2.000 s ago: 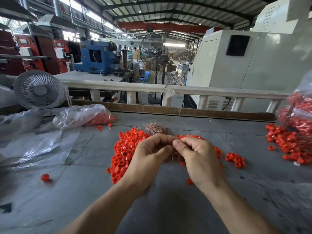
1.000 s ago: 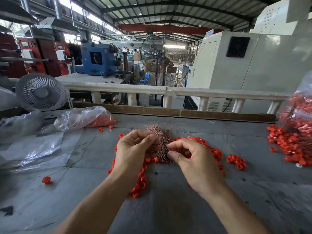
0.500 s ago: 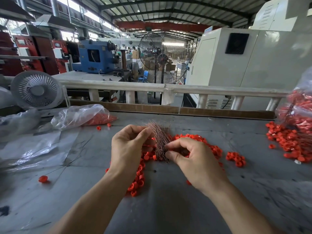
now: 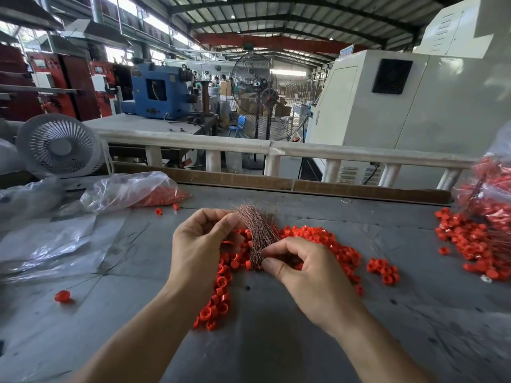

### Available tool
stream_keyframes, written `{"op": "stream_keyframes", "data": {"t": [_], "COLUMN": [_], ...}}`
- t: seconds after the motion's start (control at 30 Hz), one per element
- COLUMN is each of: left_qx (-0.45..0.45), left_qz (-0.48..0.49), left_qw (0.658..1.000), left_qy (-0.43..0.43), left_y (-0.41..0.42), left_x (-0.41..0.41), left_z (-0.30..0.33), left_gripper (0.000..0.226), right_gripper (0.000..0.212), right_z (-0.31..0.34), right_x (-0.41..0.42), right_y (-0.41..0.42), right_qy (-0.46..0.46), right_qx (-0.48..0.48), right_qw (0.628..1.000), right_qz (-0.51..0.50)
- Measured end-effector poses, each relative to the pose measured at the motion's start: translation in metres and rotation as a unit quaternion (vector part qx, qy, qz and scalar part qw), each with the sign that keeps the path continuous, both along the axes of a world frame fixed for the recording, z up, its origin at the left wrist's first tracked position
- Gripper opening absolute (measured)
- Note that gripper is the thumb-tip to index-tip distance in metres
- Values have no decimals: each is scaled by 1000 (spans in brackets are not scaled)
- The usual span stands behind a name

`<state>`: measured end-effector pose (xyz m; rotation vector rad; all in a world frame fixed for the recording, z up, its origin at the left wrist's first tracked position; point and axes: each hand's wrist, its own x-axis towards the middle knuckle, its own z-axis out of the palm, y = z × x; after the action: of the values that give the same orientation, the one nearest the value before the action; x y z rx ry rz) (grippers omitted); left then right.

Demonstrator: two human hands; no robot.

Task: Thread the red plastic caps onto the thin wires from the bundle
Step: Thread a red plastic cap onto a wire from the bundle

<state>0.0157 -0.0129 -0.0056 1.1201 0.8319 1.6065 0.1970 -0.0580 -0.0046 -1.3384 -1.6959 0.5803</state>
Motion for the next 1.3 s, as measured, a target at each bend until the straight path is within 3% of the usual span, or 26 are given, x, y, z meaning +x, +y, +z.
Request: {"op": "stream_keyframes", "data": {"t": [0.1, 0.3, 0.57, 1.3], "left_qx": [-3, 10, 8, 11], "left_qz": [4, 26, 12, 3], "left_qw": [1000, 1000, 1000, 999], "left_qy": [-8, 4, 20, 41], "left_y": [-2, -2, 2, 0], "left_x": [1, 1, 5, 7], "left_z": [1, 1, -2, -2], "left_gripper": [6, 22, 7, 12], "right_gripper": [7, 10, 12, 8], "right_z": [0, 4, 1, 0], "right_x": [-2, 0, 7, 2], "right_y": [0, -2, 0, 1], "right_qy": [-2, -12, -40, -29], "right_qx": [4, 11, -5, -10], "right_qw": [1000, 1000, 999, 999], "right_qz": [0, -4, -18, -45]}}
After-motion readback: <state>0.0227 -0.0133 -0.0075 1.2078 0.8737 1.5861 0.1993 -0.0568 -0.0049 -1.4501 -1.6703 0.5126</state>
